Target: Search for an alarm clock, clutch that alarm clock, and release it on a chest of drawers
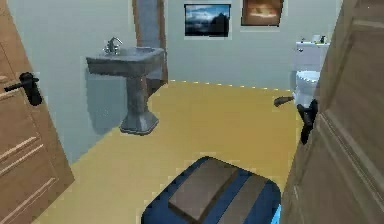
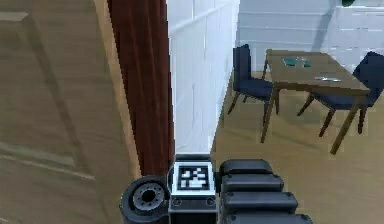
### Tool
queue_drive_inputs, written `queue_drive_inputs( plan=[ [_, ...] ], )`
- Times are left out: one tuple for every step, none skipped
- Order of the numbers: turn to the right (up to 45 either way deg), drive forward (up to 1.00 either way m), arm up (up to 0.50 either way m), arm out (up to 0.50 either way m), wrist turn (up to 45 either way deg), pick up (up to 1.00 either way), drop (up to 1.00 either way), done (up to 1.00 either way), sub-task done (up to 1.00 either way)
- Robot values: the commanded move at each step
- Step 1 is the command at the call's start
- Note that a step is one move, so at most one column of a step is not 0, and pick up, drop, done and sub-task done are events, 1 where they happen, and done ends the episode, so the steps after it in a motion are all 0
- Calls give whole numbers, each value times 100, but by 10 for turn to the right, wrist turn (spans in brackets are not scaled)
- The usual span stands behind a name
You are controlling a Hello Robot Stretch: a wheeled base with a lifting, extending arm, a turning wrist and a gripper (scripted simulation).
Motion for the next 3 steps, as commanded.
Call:
queue_drive_inputs(
  plan=[
    [0, 100, 0, 0, 0, 0, 0, 0, 0],
    [0, 100, 0, 0, 0, 0, 0, 0, 0],
    [30, 0, 0, 0, 0, 0, 0, 0, 0]
  ],
)
